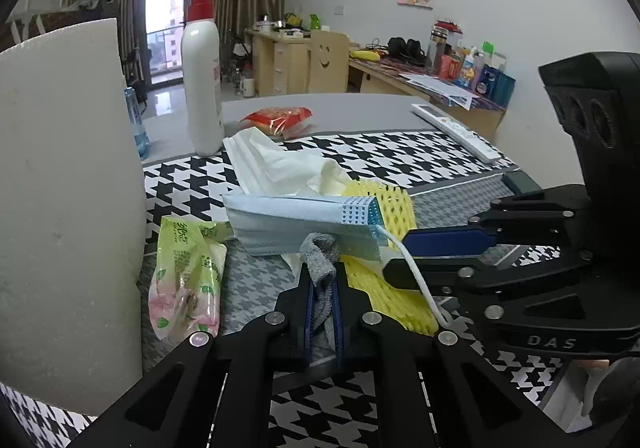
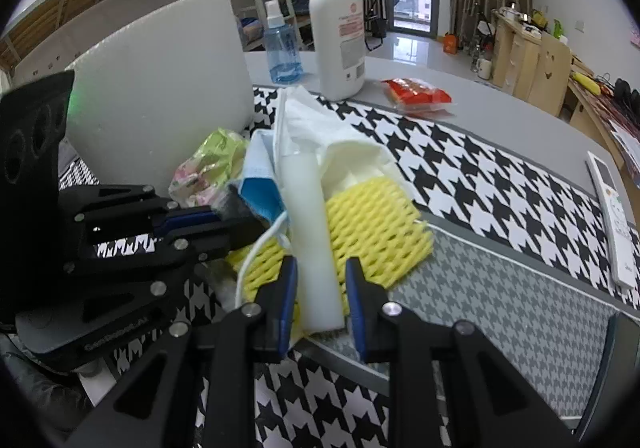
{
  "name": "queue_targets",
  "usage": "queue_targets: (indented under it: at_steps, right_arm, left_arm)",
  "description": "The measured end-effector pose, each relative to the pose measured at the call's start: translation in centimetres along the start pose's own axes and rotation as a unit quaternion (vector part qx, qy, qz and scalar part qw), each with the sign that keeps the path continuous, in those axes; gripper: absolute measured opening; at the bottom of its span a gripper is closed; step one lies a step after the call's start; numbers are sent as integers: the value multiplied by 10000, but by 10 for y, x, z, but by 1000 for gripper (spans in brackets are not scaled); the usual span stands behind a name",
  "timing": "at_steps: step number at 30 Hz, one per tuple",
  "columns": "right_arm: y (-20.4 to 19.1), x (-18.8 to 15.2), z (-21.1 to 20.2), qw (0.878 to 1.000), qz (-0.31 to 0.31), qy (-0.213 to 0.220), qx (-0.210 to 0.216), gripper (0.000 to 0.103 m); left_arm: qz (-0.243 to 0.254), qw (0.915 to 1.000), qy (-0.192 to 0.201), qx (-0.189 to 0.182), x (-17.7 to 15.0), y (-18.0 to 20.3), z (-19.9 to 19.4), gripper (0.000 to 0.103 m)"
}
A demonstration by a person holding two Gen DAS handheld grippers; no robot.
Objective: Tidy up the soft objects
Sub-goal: 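Close the left gripper on the grey sock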
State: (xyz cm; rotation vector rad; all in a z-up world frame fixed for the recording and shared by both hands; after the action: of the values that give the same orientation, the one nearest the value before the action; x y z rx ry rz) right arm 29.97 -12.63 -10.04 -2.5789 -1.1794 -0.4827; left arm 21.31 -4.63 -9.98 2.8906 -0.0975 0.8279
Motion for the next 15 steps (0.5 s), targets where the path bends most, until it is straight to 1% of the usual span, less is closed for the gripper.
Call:
queue_targets:
  at_steps: [2, 4, 8, 9, 12, 15]
  right_arm:
    - [0, 2, 1, 10000, 16, -7, -13, 29]
    - [0, 2, 7, 9999, 15, -135, 39, 29]
    - [-2, 1, 4, 9999, 32, -117, 83, 28]
    - [-2, 0, 4, 9999, 39, -131, 97, 23]
    - [-2, -4, -2, 9999, 85, -66, 100, 18]
    - [3, -10, -15, 9996, 215, 37, 175, 17]
  left_arm:
    - [-28, 10000, -2, -30, 0, -1, 0, 8]
    - [-66, 9999, -54, -93, -1, -3, 1, 8]
    - [-125, 9997, -118, -157, -1, -5, 3, 8]
    - [-120, 9997, -117, -156, -1, -5, 3, 8]
    - [-114, 9998, -91, -167, -1, -7, 3, 8]
    - [-116, 9997, -87, -177, -2, -8, 2, 8]
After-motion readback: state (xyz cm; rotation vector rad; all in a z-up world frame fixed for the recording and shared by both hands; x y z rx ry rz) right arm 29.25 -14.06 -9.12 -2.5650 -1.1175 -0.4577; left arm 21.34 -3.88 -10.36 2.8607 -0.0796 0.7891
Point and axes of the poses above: each gripper's, at about its wrist camera, not at the fingertips, and z roughly the way its jaws point, y to its right, x to its top, the point moved 3 cm from there along z, roughly the way its jaws point, and after that the axes turned 15 degrees about -y, right-handed, at the moved point
